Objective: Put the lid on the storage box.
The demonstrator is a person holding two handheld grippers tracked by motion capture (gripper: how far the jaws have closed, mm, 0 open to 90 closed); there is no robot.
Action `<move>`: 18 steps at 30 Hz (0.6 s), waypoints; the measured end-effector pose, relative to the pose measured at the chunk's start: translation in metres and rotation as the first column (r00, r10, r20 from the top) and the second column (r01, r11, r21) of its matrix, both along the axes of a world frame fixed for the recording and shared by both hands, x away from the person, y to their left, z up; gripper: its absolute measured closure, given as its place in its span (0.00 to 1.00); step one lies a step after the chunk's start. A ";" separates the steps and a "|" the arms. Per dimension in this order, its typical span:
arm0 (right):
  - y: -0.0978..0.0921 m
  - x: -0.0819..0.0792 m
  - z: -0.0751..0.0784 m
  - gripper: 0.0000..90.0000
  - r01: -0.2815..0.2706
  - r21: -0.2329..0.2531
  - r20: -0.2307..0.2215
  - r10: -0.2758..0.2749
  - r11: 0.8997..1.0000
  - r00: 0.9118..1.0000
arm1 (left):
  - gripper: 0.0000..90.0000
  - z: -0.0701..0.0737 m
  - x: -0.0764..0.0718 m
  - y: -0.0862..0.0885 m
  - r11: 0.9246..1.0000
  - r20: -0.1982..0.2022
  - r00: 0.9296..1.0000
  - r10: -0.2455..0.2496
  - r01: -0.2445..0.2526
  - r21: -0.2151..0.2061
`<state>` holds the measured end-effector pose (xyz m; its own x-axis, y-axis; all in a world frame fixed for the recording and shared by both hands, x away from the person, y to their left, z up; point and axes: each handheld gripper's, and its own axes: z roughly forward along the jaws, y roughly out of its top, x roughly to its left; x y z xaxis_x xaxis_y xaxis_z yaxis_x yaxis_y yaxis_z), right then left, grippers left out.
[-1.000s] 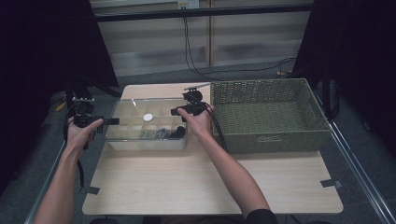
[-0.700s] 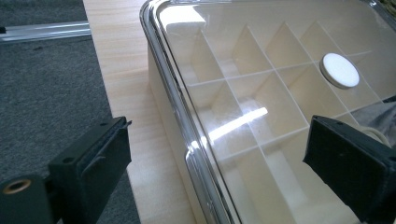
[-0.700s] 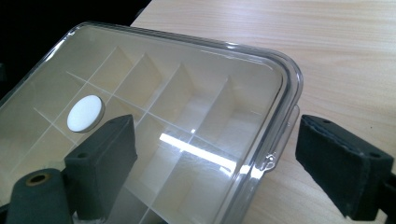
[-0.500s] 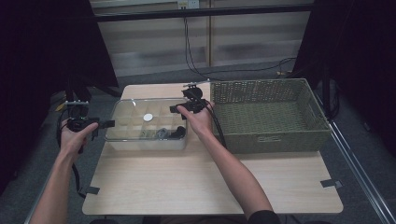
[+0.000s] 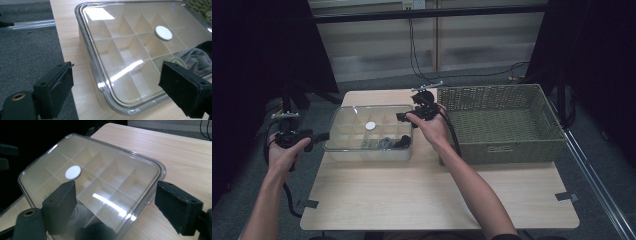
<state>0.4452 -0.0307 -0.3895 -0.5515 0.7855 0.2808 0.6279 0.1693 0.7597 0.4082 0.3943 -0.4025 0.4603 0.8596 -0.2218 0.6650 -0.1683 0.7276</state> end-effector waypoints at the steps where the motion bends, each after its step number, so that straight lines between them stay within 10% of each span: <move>1: -0.002 -0.001 0.000 0.19 -0.007 0.003 0.007 0.007 1.000 1.000 | 0.13 0.000 -0.002 0.000 1.000 0.004 1.000 0.001 -0.001 -0.002; 18: -0.046 -0.029 0.013 0.18 -0.030 0.062 0.062 0.026 0.998 0.998 | 0.12 0.003 -0.037 -0.026 0.999 0.083 0.996 -0.043 0.044 -0.010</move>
